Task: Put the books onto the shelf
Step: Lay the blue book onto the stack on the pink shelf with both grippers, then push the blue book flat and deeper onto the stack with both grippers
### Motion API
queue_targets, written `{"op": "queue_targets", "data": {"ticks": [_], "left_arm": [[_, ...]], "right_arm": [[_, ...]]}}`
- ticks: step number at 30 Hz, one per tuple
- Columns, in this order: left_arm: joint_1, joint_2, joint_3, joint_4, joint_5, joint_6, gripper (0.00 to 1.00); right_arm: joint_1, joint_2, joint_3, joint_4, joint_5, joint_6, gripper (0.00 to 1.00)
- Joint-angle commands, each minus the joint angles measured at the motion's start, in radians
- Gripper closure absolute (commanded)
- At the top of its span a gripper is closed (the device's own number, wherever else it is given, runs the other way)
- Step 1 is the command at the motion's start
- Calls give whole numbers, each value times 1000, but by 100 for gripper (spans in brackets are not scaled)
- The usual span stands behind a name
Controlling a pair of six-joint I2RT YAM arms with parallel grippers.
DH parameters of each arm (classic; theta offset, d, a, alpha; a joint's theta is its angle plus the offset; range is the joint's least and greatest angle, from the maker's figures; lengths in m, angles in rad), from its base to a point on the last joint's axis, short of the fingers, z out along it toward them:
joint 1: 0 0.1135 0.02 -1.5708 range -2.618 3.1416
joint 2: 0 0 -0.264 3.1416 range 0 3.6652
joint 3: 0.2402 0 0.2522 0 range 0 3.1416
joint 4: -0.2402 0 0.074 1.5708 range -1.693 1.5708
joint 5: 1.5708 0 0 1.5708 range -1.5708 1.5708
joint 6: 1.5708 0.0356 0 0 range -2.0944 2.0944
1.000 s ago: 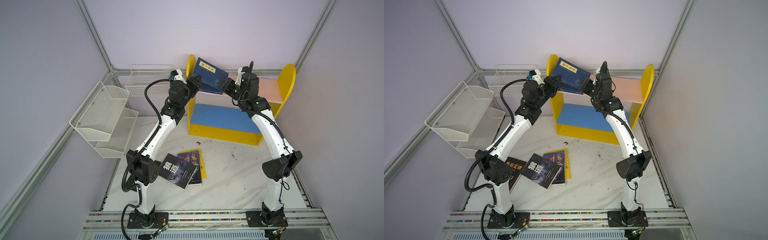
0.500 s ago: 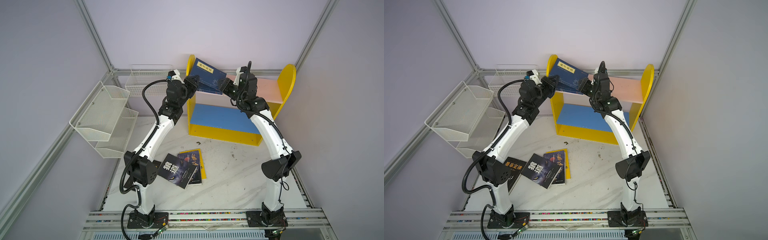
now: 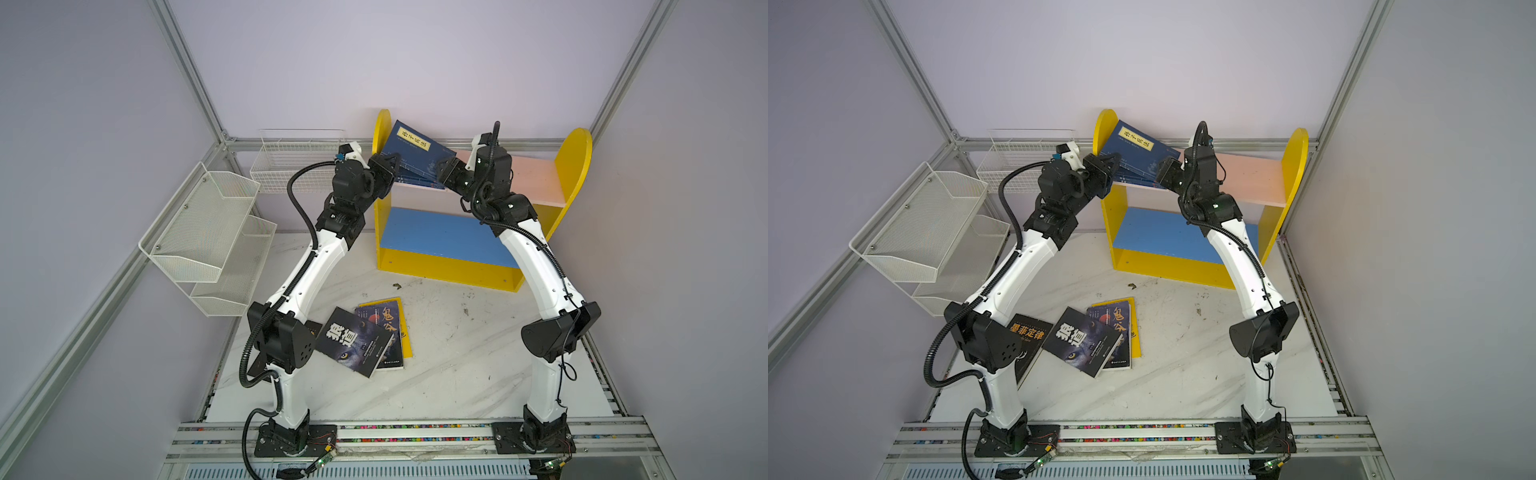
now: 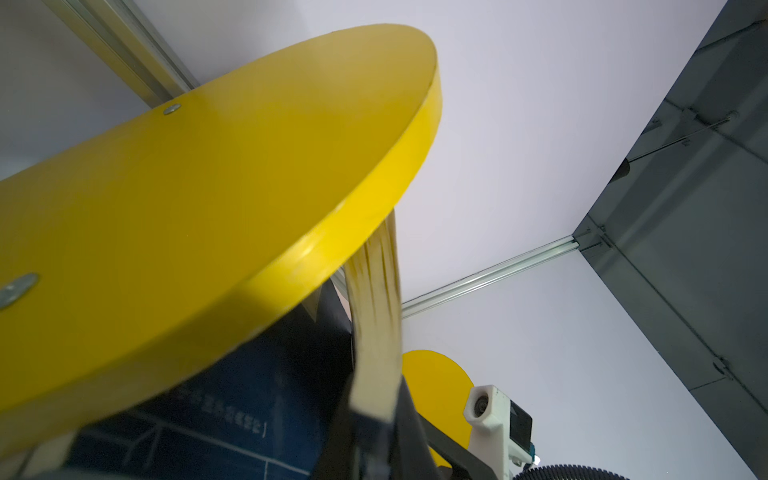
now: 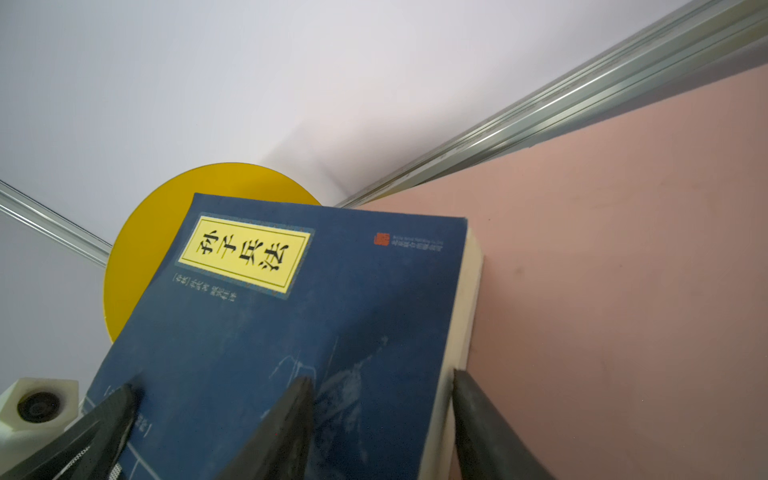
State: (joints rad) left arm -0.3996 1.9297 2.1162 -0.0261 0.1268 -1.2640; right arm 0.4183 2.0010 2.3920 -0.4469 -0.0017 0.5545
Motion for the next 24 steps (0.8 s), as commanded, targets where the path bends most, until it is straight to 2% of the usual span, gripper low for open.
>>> {"op": "queue_targets", "data": {"ticks": [1, 5, 8, 15, 24], "left_arm": [[6, -40, -28, 62, 6, -3, 100], [6, -46, -46, 76, -16, -1, 100], [6, -45, -57, 96, -31, -6, 100], [6, -35, -41, 100, -50, 6, 100], [6, -8, -3, 76, -27, 3, 100]], "right_arm": [[3, 9, 21, -37, 23, -21, 45], [4, 21, 23, -42, 18, -18, 45], [5, 4, 9, -25, 24, -18, 38], [4, -8, 15, -27, 32, -19, 30], [4, 5, 19, -33, 29, -11, 31]]}}
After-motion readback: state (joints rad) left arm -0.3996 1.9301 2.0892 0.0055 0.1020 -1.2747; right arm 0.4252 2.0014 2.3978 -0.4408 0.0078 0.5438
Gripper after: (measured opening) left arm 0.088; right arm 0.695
